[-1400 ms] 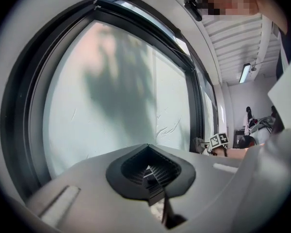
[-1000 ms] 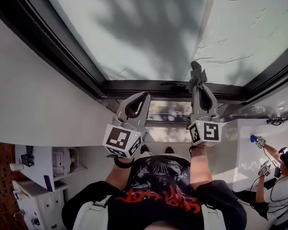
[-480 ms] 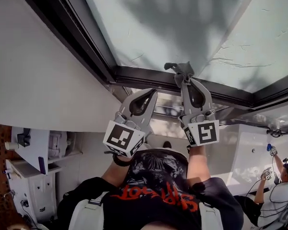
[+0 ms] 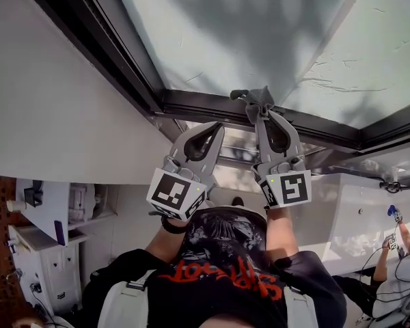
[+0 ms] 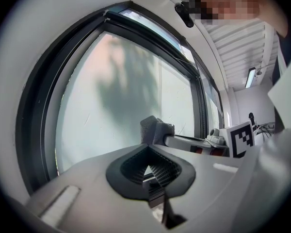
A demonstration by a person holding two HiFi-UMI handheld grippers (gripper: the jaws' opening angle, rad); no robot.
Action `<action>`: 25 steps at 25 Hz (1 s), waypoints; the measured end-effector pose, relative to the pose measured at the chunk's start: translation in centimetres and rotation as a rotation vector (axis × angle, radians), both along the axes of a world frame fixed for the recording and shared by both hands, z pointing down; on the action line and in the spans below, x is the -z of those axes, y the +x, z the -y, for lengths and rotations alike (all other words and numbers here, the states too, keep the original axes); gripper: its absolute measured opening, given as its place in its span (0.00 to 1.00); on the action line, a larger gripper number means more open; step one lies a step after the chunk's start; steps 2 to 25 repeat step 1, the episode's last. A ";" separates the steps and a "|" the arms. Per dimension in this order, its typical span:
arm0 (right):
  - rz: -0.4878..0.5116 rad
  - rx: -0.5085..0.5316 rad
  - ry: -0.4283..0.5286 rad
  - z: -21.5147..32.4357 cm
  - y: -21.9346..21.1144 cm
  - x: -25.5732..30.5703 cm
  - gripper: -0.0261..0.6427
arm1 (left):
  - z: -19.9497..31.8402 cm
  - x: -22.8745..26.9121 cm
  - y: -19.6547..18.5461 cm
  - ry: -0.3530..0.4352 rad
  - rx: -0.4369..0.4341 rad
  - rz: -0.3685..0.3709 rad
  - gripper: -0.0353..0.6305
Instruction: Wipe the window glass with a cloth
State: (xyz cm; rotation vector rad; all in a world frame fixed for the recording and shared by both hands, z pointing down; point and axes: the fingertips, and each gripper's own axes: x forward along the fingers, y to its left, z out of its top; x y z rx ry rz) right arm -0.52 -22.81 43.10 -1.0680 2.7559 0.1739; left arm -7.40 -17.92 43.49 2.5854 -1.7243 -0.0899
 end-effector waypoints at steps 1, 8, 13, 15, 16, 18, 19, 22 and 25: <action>0.003 0.001 -0.007 0.0 0.0 -0.1 0.07 | 0.0 -0.1 0.1 -0.001 -0.003 -0.001 0.04; 0.003 0.001 -0.007 0.0 0.0 -0.1 0.07 | 0.0 -0.1 0.1 -0.001 -0.003 -0.001 0.04; 0.003 0.001 -0.007 0.0 0.0 -0.1 0.07 | 0.0 -0.1 0.1 -0.001 -0.003 -0.001 0.04; 0.003 0.001 -0.007 0.0 0.0 -0.1 0.07 | 0.0 -0.1 0.1 -0.001 -0.003 -0.001 0.04; 0.003 0.001 -0.007 0.0 0.0 -0.1 0.07 | 0.0 -0.1 0.1 -0.001 -0.003 -0.001 0.04; 0.003 0.001 -0.007 0.0 0.0 -0.1 0.07 | 0.0 -0.1 0.1 -0.001 -0.003 -0.001 0.04; 0.003 0.001 -0.007 0.0 0.0 -0.1 0.07 | 0.0 -0.1 0.1 -0.001 -0.003 -0.001 0.04; 0.003 0.001 -0.007 0.0 0.0 -0.1 0.07 | 0.0 -0.1 0.1 -0.001 -0.003 -0.001 0.04; 0.003 0.001 -0.007 0.0 0.0 -0.1 0.07 | 0.0 -0.1 0.1 -0.001 -0.003 -0.001 0.04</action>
